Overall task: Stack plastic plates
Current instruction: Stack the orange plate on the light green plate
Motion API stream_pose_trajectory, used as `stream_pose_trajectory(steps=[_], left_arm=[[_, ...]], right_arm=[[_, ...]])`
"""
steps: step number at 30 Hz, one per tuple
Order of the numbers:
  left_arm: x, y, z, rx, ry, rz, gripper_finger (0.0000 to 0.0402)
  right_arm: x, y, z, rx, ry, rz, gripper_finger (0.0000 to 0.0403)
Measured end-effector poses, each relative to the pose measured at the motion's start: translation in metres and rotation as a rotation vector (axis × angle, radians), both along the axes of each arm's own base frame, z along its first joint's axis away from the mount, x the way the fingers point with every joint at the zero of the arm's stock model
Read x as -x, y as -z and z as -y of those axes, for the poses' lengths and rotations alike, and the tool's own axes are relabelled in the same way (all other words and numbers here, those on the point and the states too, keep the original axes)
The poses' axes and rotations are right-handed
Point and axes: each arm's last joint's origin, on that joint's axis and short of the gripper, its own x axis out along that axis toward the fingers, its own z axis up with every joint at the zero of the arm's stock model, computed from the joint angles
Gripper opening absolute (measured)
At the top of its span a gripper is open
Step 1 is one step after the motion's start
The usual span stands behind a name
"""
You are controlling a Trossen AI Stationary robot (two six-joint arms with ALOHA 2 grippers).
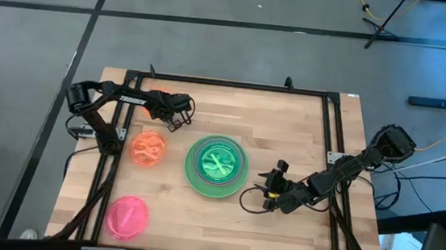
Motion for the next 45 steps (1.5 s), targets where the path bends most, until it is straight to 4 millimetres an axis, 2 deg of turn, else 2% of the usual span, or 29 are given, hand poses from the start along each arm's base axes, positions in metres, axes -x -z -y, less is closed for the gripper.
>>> stream_pose_trajectory(steps=[8, 11, 16, 21, 26, 31, 34, 37, 41, 45], left_arm=[[-0.029, -0.019, 0.013, -0.069, 0.117, 0.038, 0.0004], [-0.045, -0.034, 0.023, -0.081, 0.169, 0.068, 0.0002], [-0.075, -0.064, 0.051, -0.104, 0.294, 0.128, 0.0002], [-0.101, -0.093, 0.099, -0.107, 0.467, 0.240, 0.0002], [-0.116, -0.115, 0.155, -0.107, 0.638, 0.367, 0.0002], [-0.128, -0.126, 0.211, -0.011, 0.810, 0.633, 0.0002], [-0.133, -0.126, 0.236, 0.031, 0.881, 0.736, 0.0002], [-0.136, -0.117, 0.248, 0.045, 0.907, 0.726, 0.0002], [-0.138, -0.096, 0.253, 0.061, 0.919, 0.631, 0.0002], [-0.142, -0.081, 0.250, 0.064, 0.910, 0.563, 0.0005]], right_arm=[[0.001, 0.001, -0.001, -0.028, -0.026, -0.024, 0.0177], [0.001, 0.001, -0.001, -0.043, -0.040, -0.034, 0.0177], [0.001, 0.002, -0.002, -0.068, -0.036, -0.034, 0.0177], [0.002, 0.001, -0.008, -0.098, -0.072, -0.028, 0.0177], [0.014, -0.001, -0.026, -0.095, -0.125, 0.000, 0.0177], [0.030, -0.001, -0.045, -0.079, -0.170, 0.033, 0.0177], [0.038, -0.002, -0.052, -0.063, -0.192, 0.050, 0.0177], [0.042, -0.002, -0.057, -0.079, -0.199, 0.057, 0.0177], [0.045, -0.002, -0.060, -0.100, -0.202, 0.059, 0.0177], [0.047, -0.002, -0.061, -0.101, -0.208, 0.056, 0.0177]])
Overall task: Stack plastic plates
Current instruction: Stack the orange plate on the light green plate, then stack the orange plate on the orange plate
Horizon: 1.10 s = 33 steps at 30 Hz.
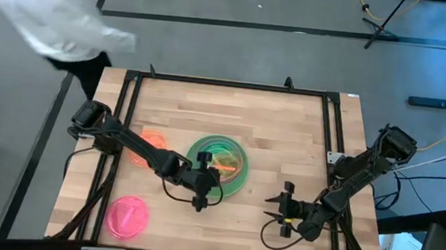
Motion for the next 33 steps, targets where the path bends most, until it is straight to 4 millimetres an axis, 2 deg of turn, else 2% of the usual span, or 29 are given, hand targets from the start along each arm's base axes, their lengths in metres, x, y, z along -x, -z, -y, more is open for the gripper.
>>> stream_pose_trajectory(steps=[6, 11, 18, 24, 33], left_arm=[[0.001, 0.009, -0.012, -0.032, -0.039, -0.084, 0.0030], [0.006, 0.013, -0.021, -0.025, -0.092, -0.153, 0.0079], [0.026, 0.011, -0.020, 0.040, -0.136, -0.307, 0.0141], [0.054, 0.014, -0.007, -0.002, -0.277, -0.459, 0.0147], [0.090, 0.014, 0.017, -0.077, -0.478, -0.500, 0.0139]], right_arm=[[0.000, 0.000, 0.000, -0.004, 0.003, 0.000, 0.0177], [0.000, 0.000, 0.000, -0.004, 0.004, 0.000, 0.0177], [0.000, 0.000, 0.001, -0.001, 0.011, 0.005, 0.0177], [0.000, 0.000, 0.001, 0.000, 0.011, 0.005, 0.0177], [0.000, 0.000, 0.001, 0.002, 0.011, 0.003, 0.0177]])
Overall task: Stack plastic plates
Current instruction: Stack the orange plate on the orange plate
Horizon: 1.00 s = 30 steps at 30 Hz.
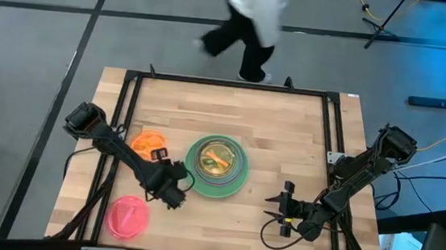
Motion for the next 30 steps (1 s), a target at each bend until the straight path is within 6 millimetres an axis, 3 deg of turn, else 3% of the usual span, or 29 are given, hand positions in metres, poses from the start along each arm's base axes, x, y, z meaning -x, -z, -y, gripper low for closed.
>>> stream_pose_trajectory(steps=[6, 14, 30], left_arm=[[0.029, 0.009, 0.005, -0.070, -0.062, -0.002, 0.0139], [0.065, 0.026, -0.007, -0.039, -0.148, 0.073, 0.0139], [0.093, 0.065, -0.030, -0.017, -0.163, 0.041, 0.0139]], right_arm=[[0.000, 0.000, 0.000, 0.000, -0.006, -0.007, 0.0177], [0.002, 0.004, 0.002, -0.008, 0.004, -0.017, 0.0177], [0.004, 0.007, 0.006, -0.013, 0.040, -0.004, 0.0177]])
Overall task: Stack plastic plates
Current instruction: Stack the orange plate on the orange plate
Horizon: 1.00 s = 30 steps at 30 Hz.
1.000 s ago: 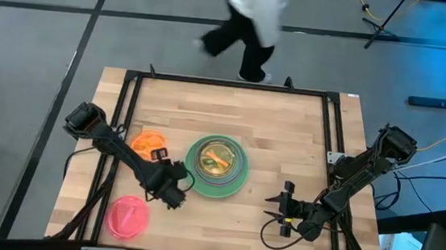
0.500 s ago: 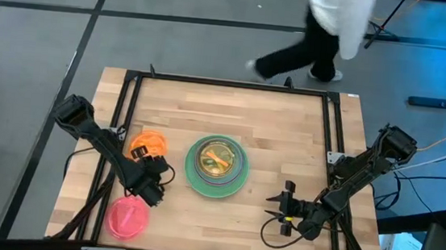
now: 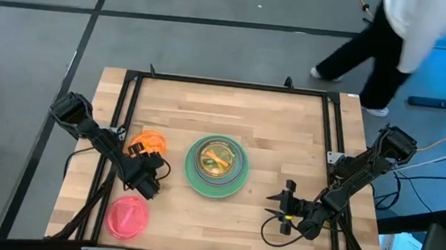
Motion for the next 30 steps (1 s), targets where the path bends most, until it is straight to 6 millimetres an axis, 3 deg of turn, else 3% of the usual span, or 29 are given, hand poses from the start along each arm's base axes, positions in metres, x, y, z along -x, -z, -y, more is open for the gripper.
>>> stream_pose_trajectory(steps=[6, 16, 23, 30], left_arm=[[0.003, 0.004, -0.005, -0.023, 0.014, -0.015, 0.0119], [0.007, 0.008, -0.008, -0.044, 0.060, -0.054, 0.0009], [0.006, 0.005, -0.009, -0.079, 0.078, -0.063, 0.0003], [-0.015, -0.021, 0.003, -0.130, 0.161, -0.001, 0.0002]], right_arm=[[0.000, 0.000, 0.000, 0.001, 0.001, 0.000, 0.0177], [0.000, 0.000, 0.000, 0.002, 0.001, -0.001, 0.0177], [0.000, 0.000, 0.000, 0.001, 0.001, -0.001, 0.0177], [0.000, 0.000, 0.000, 0.002, 0.001, -0.001, 0.0177]])
